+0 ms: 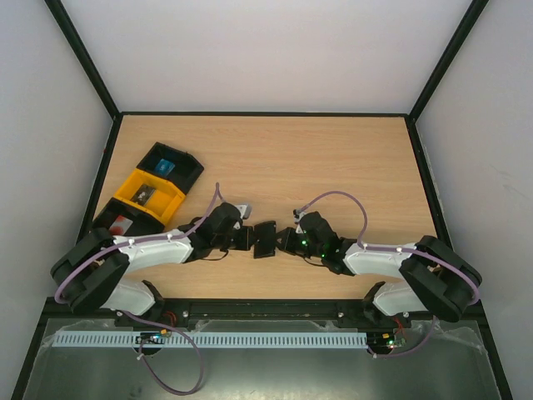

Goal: Take the credit cards out of the card holder

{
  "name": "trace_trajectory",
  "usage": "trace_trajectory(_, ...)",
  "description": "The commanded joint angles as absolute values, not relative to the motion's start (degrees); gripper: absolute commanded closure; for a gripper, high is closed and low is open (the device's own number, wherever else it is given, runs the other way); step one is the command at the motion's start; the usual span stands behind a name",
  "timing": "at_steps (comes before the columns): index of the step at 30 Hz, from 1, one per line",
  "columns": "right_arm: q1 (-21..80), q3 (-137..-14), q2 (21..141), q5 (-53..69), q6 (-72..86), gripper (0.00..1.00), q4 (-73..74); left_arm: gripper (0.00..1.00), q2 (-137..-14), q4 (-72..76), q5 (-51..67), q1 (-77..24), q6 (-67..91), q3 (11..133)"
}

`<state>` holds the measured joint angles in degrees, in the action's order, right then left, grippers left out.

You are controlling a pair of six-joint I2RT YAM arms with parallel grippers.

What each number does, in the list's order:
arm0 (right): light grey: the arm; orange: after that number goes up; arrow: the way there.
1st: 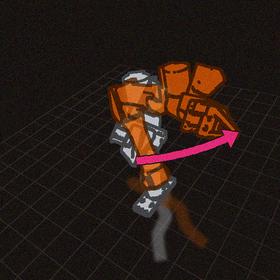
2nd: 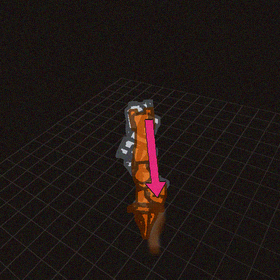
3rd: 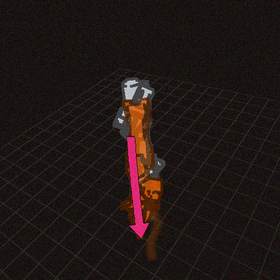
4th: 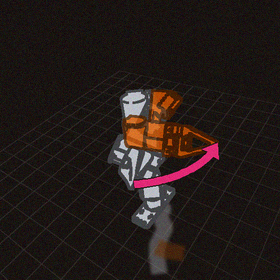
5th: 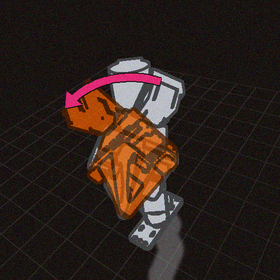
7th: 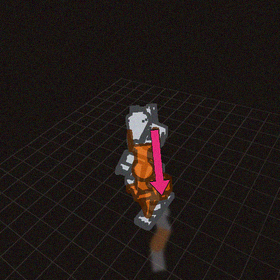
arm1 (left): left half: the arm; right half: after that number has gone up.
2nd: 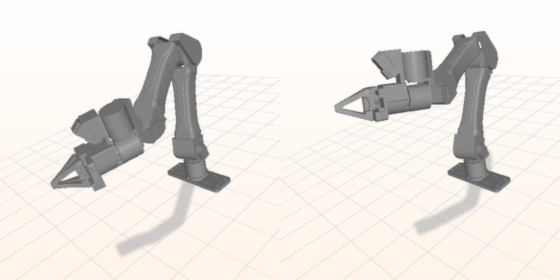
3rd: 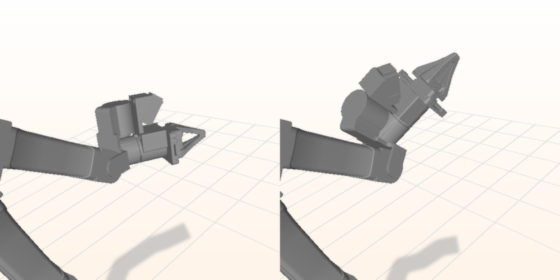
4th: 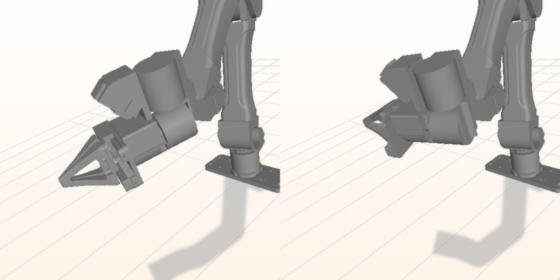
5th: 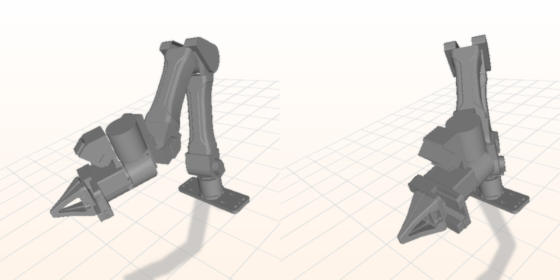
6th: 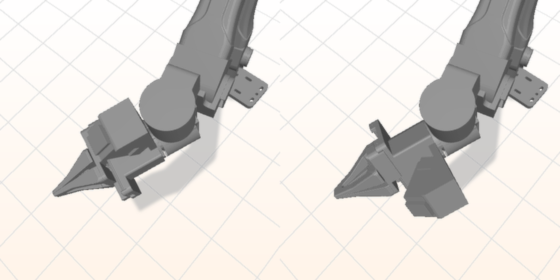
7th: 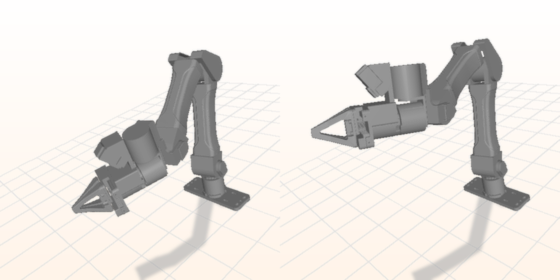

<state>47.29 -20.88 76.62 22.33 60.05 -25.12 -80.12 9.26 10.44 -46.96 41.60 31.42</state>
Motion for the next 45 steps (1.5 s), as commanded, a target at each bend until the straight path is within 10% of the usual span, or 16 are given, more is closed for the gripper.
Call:
trace_trajectory(1,47.2,-20.7,74.9,16.4,57.0,0.98,-20.7,0.97,-78.2,4.0,7.7,-46.6,41.3,30.3)
trace_trajectory(18,47.1,-21.0,75.1,9.2,53.3,0.96,-14.5,0.97,-74.2,0.2,4.8,-46.7,41.0,29.6)
trace_trajectory(26,47.2,-29.6,72.0,6.2,48.3,0.5,2.1,0.97,-71.5,7.1,13.1,-46.6,43.4,27.4)
trace_trajectory(45,47.2,-27.7,69.0,19.4,40.3,0.32,-4.2,0.97,-67.3,11.6,22.1,-46.7,48.8,31.3)
